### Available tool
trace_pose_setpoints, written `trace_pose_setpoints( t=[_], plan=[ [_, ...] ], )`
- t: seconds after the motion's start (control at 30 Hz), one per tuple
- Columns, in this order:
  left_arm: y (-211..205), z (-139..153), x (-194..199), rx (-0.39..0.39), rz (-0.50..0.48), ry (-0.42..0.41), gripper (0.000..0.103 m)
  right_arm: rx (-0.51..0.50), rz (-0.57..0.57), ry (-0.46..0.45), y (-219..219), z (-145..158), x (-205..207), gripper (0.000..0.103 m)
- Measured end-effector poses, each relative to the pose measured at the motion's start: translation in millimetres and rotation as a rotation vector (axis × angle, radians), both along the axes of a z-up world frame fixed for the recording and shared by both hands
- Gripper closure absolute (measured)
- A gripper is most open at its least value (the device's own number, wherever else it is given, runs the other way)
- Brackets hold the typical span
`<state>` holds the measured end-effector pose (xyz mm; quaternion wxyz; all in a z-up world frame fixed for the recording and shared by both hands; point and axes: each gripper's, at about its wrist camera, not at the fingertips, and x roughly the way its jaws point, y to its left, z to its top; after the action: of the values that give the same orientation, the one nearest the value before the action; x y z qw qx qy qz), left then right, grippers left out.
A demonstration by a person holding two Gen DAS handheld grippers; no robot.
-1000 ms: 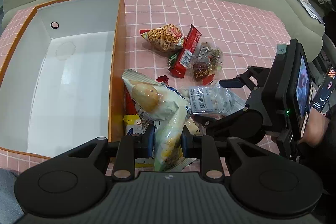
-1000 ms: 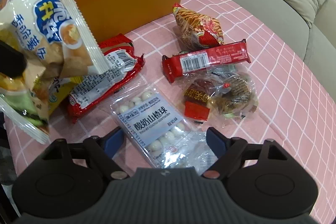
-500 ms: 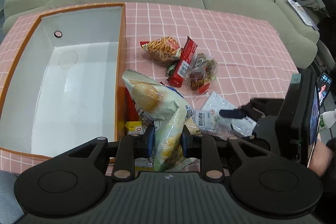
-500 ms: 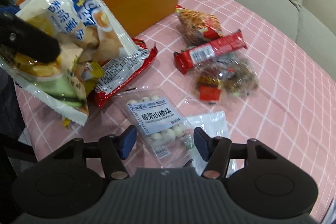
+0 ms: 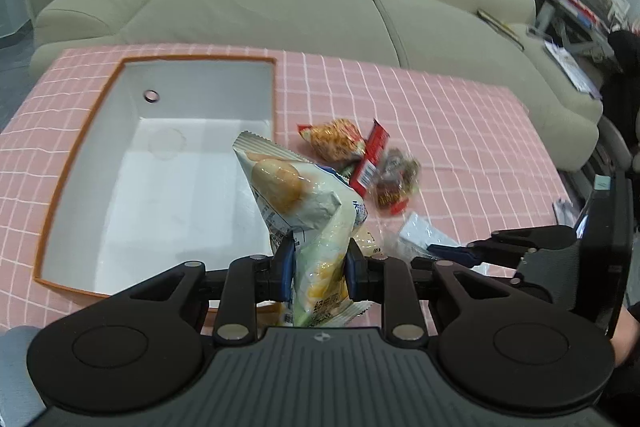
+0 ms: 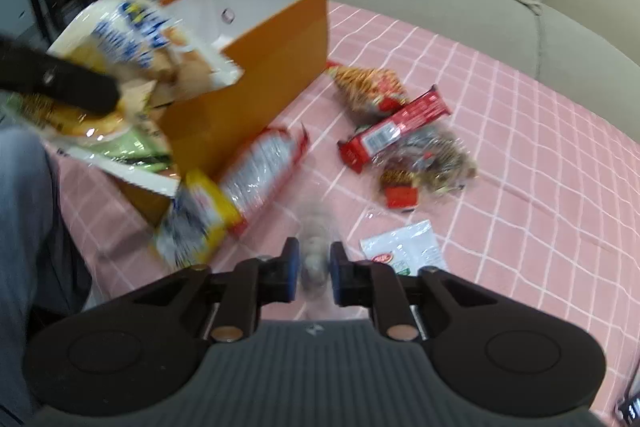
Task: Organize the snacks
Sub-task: 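Lift the bread bag with the left tool while the right tool grasps the candy-ball bag, then lower both held bags into the box and open both tools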
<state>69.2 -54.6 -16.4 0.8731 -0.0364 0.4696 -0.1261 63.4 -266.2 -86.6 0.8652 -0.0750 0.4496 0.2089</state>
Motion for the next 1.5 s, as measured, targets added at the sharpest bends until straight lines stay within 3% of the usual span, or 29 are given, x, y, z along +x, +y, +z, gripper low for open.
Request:
trace_pose_setpoints(
  t=[0.37,0.63,0.97,1.17,1.5],
  plan=[
    [40.9,14.6,-3.6,-0.037,0.063,-0.067,0.075,0.023,0.009,-0.002,8.6,17.5,0.5,0.092],
    [65.1,28.5,3.4,0.003,0.053,-0.119,0.075,-0.019,0.057,-0.119,31.9,68.1,-0.4,0.092],
    [86.6,44.0,21.0,0.118,0.000,-0.114,0.075,0.006,0.225,-0.287,109.3,121.5,3.8,0.092],
    [93.9,29.7,37.3,0.163,-0.034,-0.027,0.075,-0.055,0.353,-0.313,162.6,112.2,11.9,0.093],
    [97.3,-13.3,63.2,0.233,-0.106,0.135,0.076,-0.271,0.516,-0.275,219.3,53.0,31.6,0.093]
  ],
)
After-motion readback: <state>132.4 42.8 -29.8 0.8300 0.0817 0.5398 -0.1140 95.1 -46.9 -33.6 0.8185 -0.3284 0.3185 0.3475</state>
